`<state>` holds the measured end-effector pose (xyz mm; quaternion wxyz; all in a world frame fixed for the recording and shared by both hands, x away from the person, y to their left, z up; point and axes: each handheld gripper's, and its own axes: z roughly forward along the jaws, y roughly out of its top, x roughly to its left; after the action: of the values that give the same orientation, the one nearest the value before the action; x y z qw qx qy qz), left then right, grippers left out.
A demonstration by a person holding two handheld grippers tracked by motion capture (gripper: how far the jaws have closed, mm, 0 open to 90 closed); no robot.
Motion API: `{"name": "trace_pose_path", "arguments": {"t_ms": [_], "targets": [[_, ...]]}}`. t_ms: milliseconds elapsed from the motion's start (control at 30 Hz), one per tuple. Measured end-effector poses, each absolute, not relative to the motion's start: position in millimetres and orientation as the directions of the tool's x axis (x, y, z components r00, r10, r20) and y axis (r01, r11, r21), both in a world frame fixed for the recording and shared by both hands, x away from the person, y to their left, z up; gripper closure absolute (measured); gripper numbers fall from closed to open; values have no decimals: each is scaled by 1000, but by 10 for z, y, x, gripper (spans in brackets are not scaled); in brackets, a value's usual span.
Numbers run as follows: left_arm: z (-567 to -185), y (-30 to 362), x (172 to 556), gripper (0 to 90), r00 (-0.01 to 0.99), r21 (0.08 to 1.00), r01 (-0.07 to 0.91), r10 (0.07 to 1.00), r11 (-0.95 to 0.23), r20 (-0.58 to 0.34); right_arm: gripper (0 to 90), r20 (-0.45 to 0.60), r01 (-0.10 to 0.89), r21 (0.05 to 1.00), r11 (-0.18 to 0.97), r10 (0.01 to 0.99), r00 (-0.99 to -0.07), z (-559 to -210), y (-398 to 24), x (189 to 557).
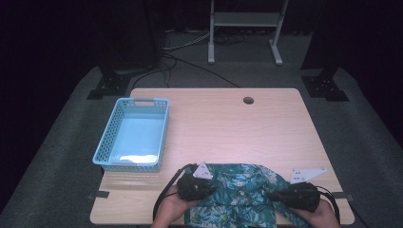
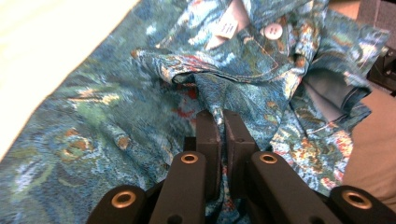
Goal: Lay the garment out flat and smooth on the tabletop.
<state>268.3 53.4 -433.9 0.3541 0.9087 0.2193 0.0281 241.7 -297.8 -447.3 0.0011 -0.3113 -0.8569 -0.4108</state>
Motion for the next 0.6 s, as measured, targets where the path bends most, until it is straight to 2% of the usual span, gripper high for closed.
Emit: {"name": "trace_pose_path", "arguments": {"t_ms": [233,600], "targets": [[-4249,552,2728,873,896,680,384,430,-625,-111,868,274,533,736,417,537,-798,-4369,-3013,2456],[-4106,582,2860,874,892,687,404,427,-604,-150,872,285,529,747,402,525,-802,-4248,-3037,2570]]}}
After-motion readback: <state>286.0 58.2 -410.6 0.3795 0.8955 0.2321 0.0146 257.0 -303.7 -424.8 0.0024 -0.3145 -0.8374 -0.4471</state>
